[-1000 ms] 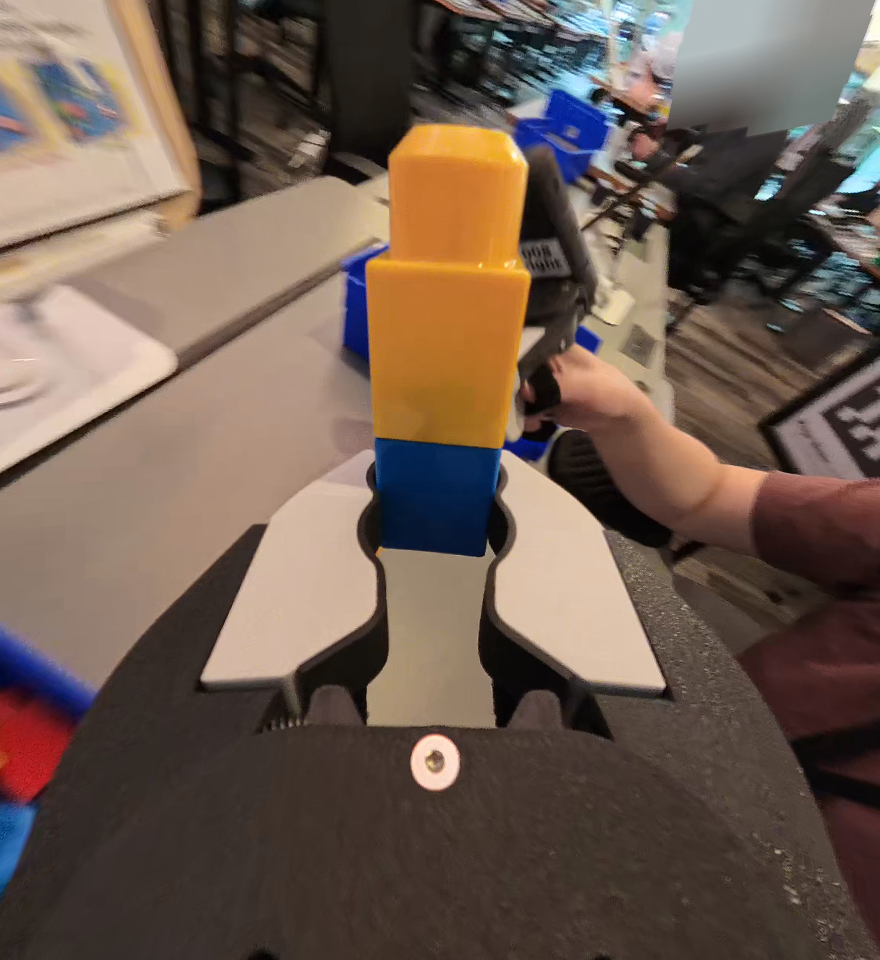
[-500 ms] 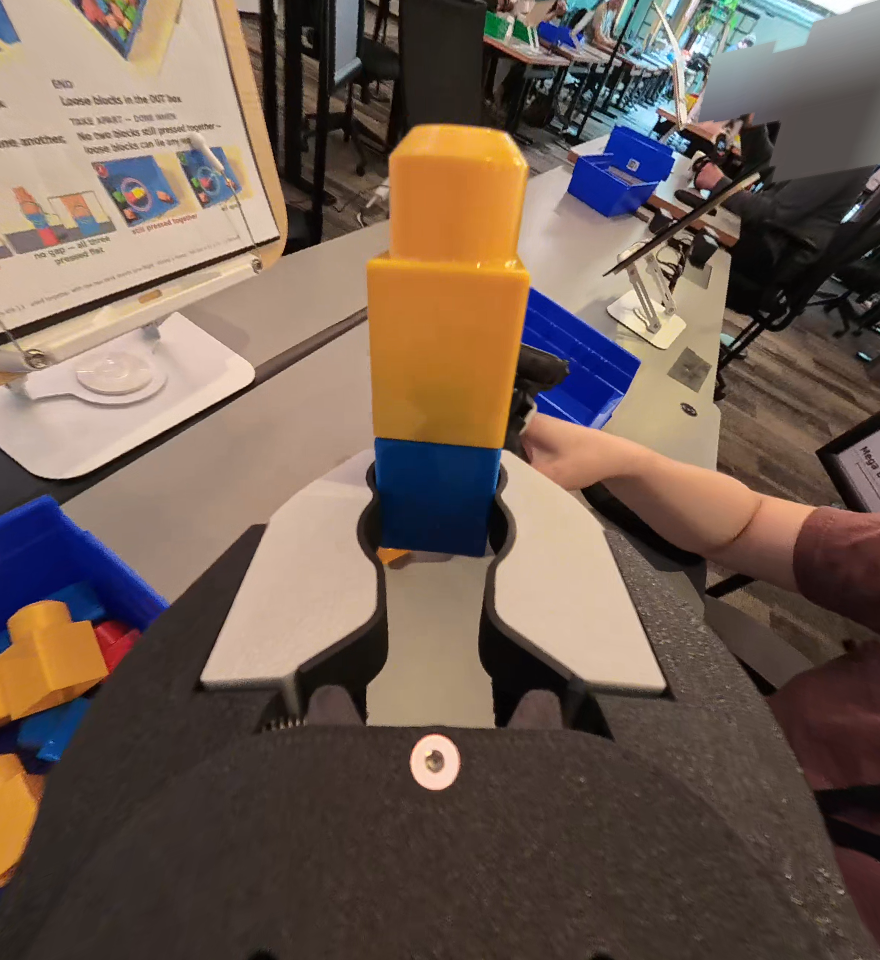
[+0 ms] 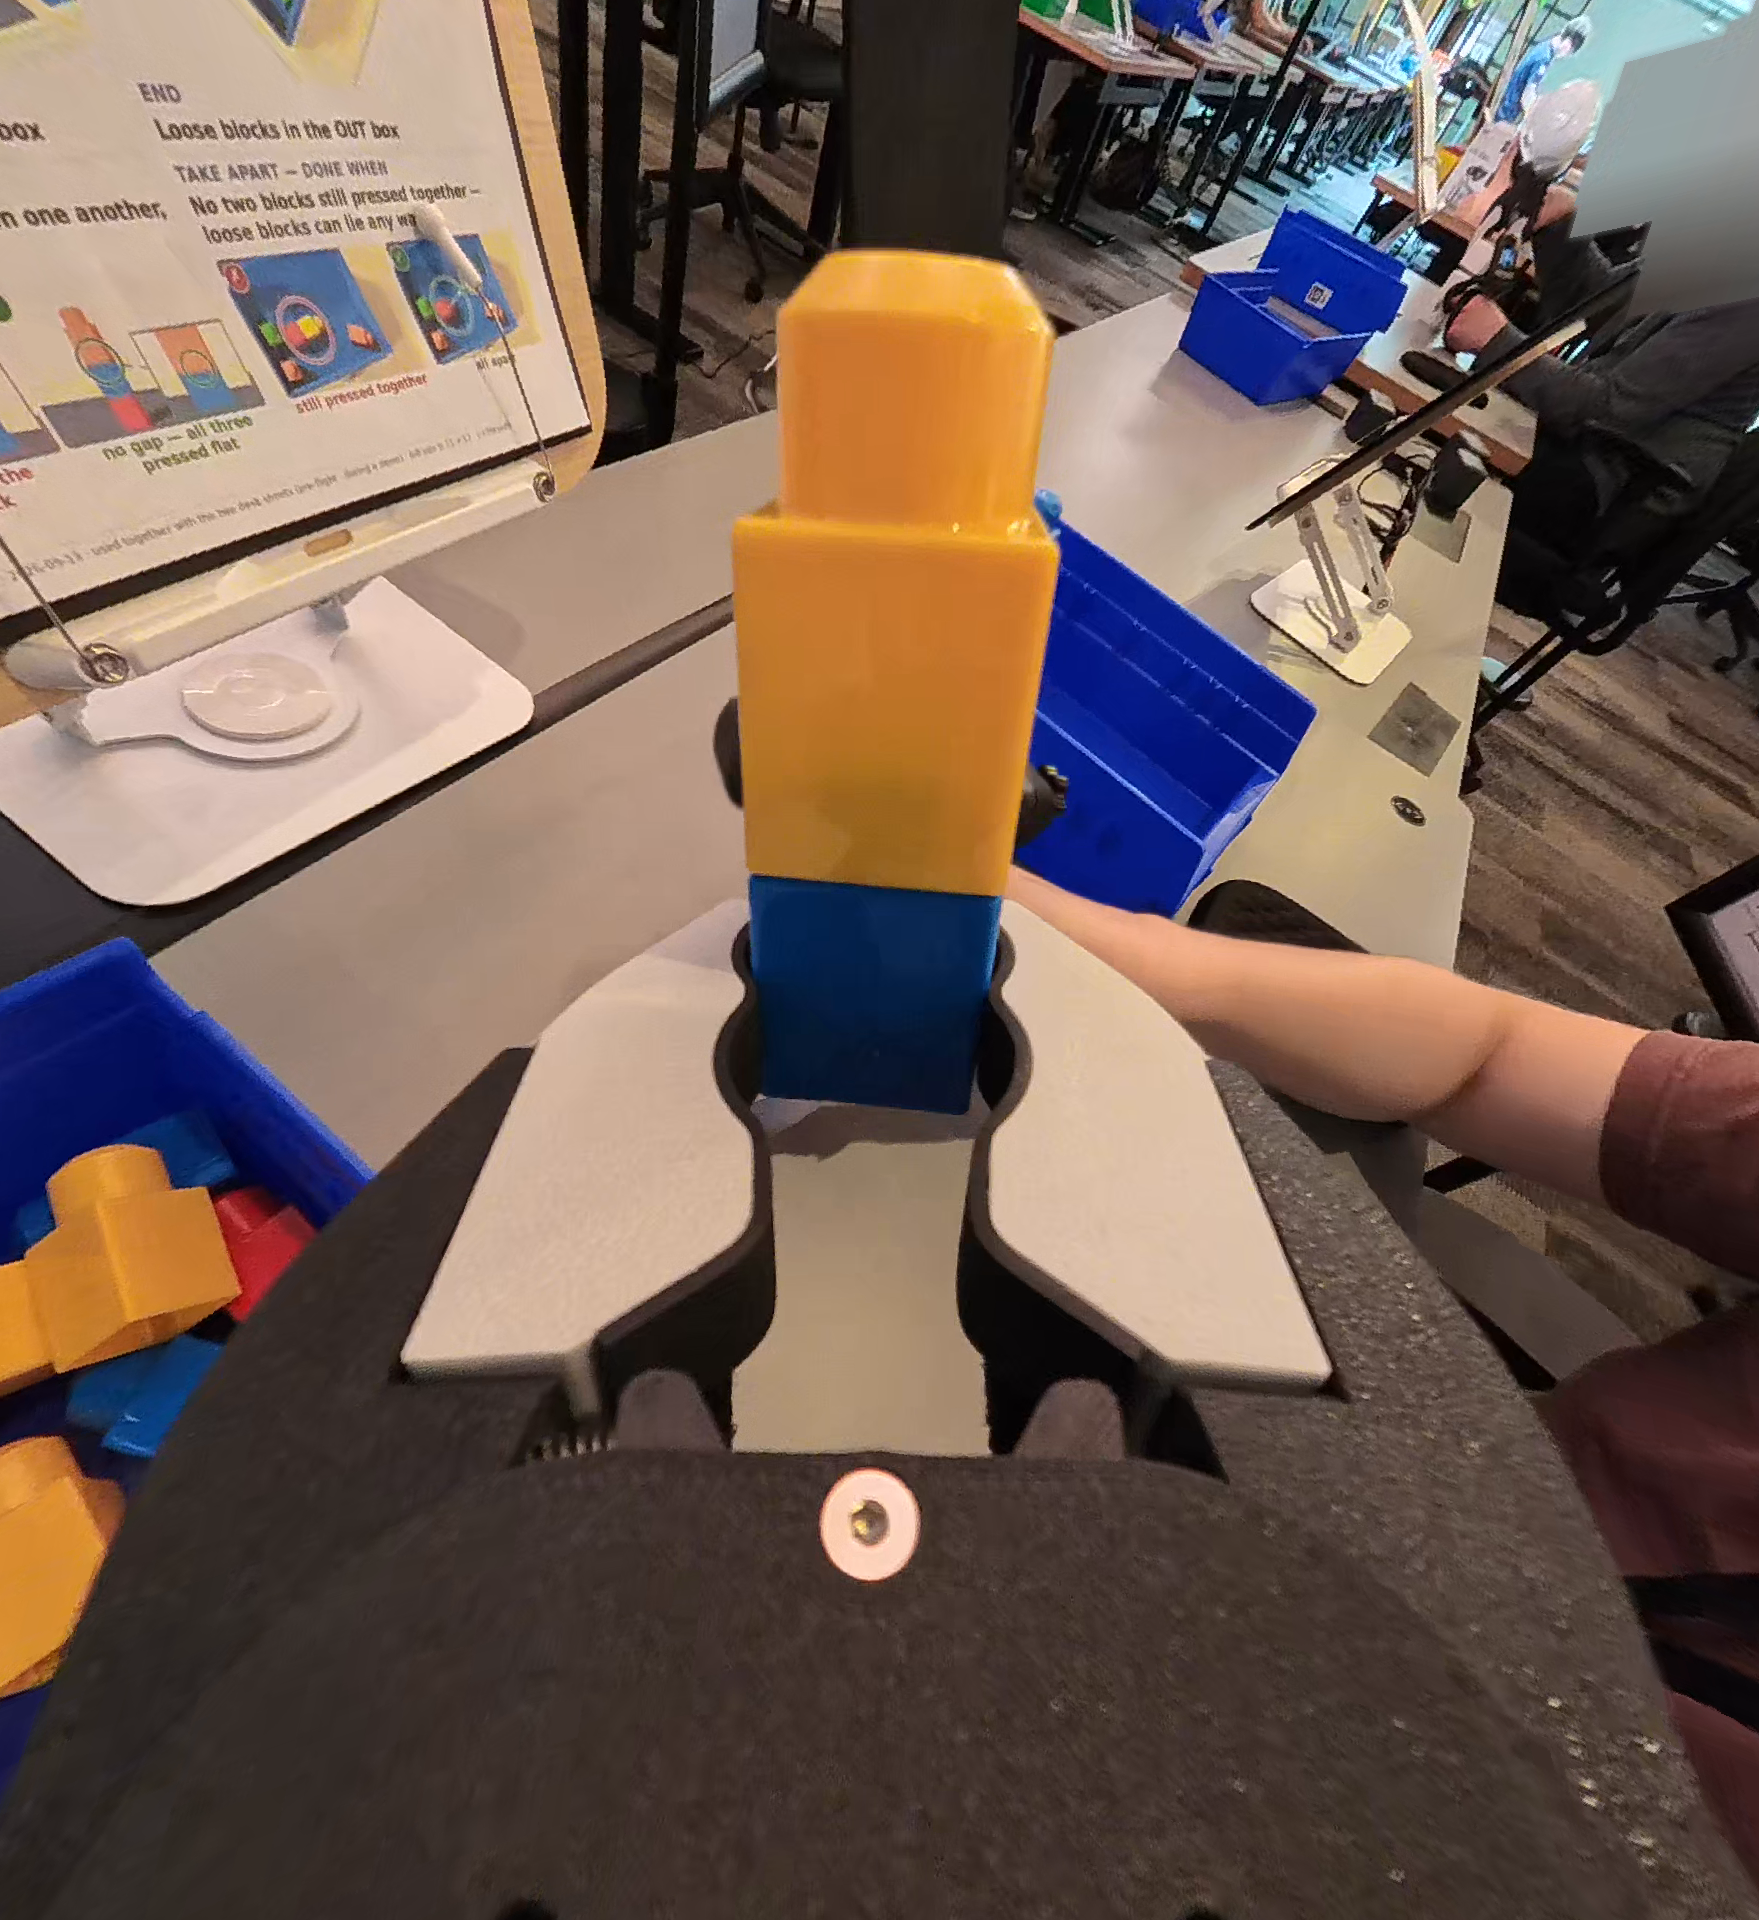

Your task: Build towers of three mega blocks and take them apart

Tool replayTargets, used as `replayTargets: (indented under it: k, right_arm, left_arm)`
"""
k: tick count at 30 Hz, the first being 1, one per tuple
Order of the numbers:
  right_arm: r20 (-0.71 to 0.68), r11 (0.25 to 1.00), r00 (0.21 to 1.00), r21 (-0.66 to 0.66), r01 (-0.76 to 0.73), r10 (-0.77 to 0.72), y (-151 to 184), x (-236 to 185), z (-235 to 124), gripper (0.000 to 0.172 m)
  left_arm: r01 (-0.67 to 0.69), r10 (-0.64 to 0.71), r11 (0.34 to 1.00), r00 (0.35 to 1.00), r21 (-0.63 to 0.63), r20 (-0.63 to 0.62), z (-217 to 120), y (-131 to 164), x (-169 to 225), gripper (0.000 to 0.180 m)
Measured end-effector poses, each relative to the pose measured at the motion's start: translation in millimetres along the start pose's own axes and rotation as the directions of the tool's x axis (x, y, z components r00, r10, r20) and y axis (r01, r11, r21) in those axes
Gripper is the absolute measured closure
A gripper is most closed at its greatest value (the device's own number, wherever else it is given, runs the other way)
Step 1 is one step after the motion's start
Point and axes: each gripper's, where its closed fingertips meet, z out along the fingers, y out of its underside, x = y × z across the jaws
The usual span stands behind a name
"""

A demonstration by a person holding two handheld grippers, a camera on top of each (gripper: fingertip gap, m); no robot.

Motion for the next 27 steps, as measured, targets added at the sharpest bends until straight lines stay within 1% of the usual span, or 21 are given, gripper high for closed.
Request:
replayTargets:
  k: [4,6,7,11,12,13,17,18,20,21,23,24,25,26,27]
  right_arm:
    - [-0.197,0.980,0.966,-0.141,0.141,-0.168,9.8,9.3,-3.7,0.109]
    - [-0.276,0.972,0.937,-0.148,0.180,-0.216,3.1,16.0,-9.3,0.118]
    - [-0.289,0.972,0.931,-0.146,0.186,-0.222,-0.1,16.6,-9.7,0.122]
    - [-0.273,0.960,0.940,-0.245,0.139,-0.205,11.4,21.7,-4.7,0.123]
    - [-0.268,0.959,0.942,-0.250,0.137,-0.204,12.7,22.9,-4.1,0.126]
    - [-0.260,0.959,0.943,-0.245,0.143,-0.207,12.8,23.3,-3.9,0.134]
    - [-0.223,0.953,0.949,-0.258,0.162,-0.221,17.9,25.8,-9.6,0.134]
    - [-0.210,0.956,0.952,-0.237,0.171,-0.222,15.8,26.4,-13.8,0.134]
    - [-0.184,0.973,0.963,-0.158,0.168,-0.196,6.2,29.9,-30.1,0.134]
    - [-0.152,0.983,0.973,-0.084,0.162,-0.173,-2.6,30.3,-42.4,0.134]
    - [-0.049,0.984,0.992,0.131,0.125,-0.119,-26.8,28.8,-77.6,0.134]
    - [0.009,0.958,0.995,0.270,0.096,-0.102,-41.9,27.6,-101.9,0.134]
    - [0.075,0.902,0.992,0.427,0.060,-0.102,-57.8,23.6,-132.0,0.134]
    - [0.143,0.815,0.980,0.579,0.030,-0.137,-71.1,15.2,-166.9,0.134]
    - [0.192,0.716,0.963,0.698,0.002,-0.190,-78.6,5.6,-202.0,0.135]
  left_arm:
    - [-0.004,0.003,1.000,1.000,-0.020,-0.008,6.2,2.6,2.1,0.142]
    - [-0.008,0.008,1.000,1.000,-0.030,-0.005,9.9,3.5,2.4,0.142]
    - [-0.009,0.009,0.999,1.000,-0.039,-0.005,12.2,4.7,2.7,0.142]
    - [-0.014,0.014,0.997,1.000,-0.073,-0.005,20.4,10.0,3.5,0.142]
    - [-0.017,0.017,0.997,1.000,-0.078,-0.002,21.6,10.7,3.3,0.142]
    - [-0.018,0.018,0.997,1.000,-0.081,0.000,22.5,11.2,3.1,0.142]
    - [-0.026,0.027,0.996,1.000,-0.086,0.012,22.7,11.7,2.5,0.142]
    - [-0.030,0.031,0.996,0.999,-0.086,0.015,22.1,11.5,2.5,0.142]
    - [-0.038,0.039,0.997,0.999,-0.065,0.016,21.2,8.1,3.2,0.142]
    - [-0.040,0.040,0.998,0.999,-0.052,0.008,21.6,6.0,4.3,0.142]
    - [-0.044,0.044,0.999,0.999,-0.029,-0.021,25.3,2.7,8.6,0.142]
    - [-0.045,0.044,0.999,0.998,-0.020,-0.040,29.0,1.6,11.3,0.142]
    - [-0.051,0.050,0.999,0.997,-0.014,-0.065,33.9,1.0,15.3,0.142]
    - [-0.065,0.064,0.998,0.993,-0.007,-0.097,39.9,0.4,21.1,0.142]
    - [-0.087,0.087,0.996,0.987,0.003,-0.134,46.9,0.0,28.2,0.142]
